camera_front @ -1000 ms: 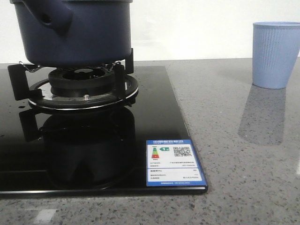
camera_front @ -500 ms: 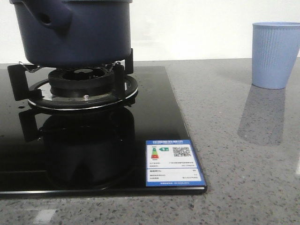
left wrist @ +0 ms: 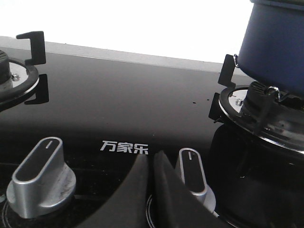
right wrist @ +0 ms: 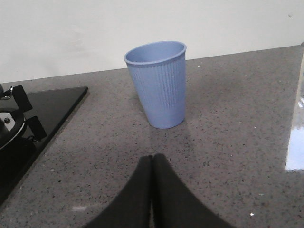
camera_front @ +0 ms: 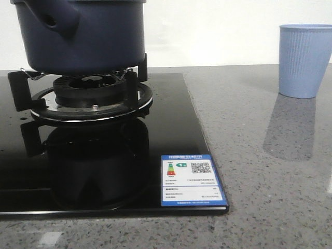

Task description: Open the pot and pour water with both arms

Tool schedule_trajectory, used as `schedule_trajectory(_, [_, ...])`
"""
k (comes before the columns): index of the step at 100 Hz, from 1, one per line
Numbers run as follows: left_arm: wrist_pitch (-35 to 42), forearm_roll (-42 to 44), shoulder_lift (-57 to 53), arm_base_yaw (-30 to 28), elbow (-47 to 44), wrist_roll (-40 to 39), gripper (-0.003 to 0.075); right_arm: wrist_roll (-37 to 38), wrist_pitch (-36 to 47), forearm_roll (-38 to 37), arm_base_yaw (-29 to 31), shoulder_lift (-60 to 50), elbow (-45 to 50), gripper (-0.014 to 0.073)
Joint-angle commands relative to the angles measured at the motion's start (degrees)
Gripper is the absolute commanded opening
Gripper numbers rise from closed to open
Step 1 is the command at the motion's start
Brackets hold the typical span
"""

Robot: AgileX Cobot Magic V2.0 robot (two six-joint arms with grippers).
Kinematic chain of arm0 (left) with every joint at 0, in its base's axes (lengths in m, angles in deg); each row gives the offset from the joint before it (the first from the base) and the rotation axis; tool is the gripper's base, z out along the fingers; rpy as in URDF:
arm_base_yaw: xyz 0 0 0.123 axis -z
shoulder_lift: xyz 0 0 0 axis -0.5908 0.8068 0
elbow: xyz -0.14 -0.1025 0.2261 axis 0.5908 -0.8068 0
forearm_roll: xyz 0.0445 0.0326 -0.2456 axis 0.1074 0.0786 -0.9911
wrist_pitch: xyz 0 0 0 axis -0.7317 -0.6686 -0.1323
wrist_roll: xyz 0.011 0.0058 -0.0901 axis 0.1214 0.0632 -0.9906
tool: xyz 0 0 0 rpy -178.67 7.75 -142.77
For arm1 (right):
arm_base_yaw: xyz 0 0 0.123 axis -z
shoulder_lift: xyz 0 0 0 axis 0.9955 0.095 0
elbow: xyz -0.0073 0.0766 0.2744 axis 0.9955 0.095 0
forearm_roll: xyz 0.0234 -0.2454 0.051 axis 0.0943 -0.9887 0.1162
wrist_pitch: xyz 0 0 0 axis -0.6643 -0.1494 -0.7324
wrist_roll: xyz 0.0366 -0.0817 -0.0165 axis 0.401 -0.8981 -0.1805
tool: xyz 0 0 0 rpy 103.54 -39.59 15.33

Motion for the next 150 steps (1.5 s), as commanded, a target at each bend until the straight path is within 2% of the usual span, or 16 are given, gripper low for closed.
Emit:
schedule_trajectory(1, [4.0,-0.6,-1.6,0.3,-1.9,-0.8,-0.0019,-0.1,3.9,-0.3,0.0,0.3,-1.5,-0.0067])
schedule_trajectory(51, [4.0,-0.6,-1.6,0.3,-1.9,-0.8,-0.0019,-0.8,3.9,-0.3,0.0,0.3,-1.5,-0.0067])
schedule_trajectory(56, [4.0,-0.6,-1.6,0.3,-1.9,-0.8,-0.0019,-1.9,3.7,1.9,0.0,0.3,-1.4,-0.0067])
schedule_trajectory(61, [4.0,-0.6,-1.6,0.3,-1.9,-0.8,-0.0019,-7.5,3.9,7.7,0.0,0.3,-0.7,-0.0067])
schedule_trajectory(69, [4.0,-0.6,-1.6,0.3,-1.9,-0.8,-0.0019,-22.4,6.7,17.4,0.0,0.3,1.4,-0.0067])
schedule_trajectory(74, [4.0,-0.6,-1.6,0.3,-1.9,-0.8,-0.0019,-26.1,9.9,21.0,0.5,0.3,3.3,-0.0067])
schedule_trajectory(81, [4.0,-0.6,-1.6,0.3,-1.9,-0.8,-0.0019,-26.2,12.6,22.1,2.1,-0.3,5.9,-0.0067])
schedule_trajectory(109, [4.0,-0.6,-1.6,0.3,-1.9,-0.8,-0.0019,-25.8,11.1,21.9,12.0,-10.7,13.7,-0.0067])
schedule_trajectory(119, [4.0,-0.6,-1.6,0.3,-1.9,-0.8,-0.0019,-25.2,6.1,20.3,12.7,-14.7,13.5,-0.0067])
schedule_trajectory(150, [4.0,-0.6,-1.6,0.3,-1.9,-0.8,-0.0019,-25.2,4.0,18.8,12.7,-15.7,13.5,-0.0067])
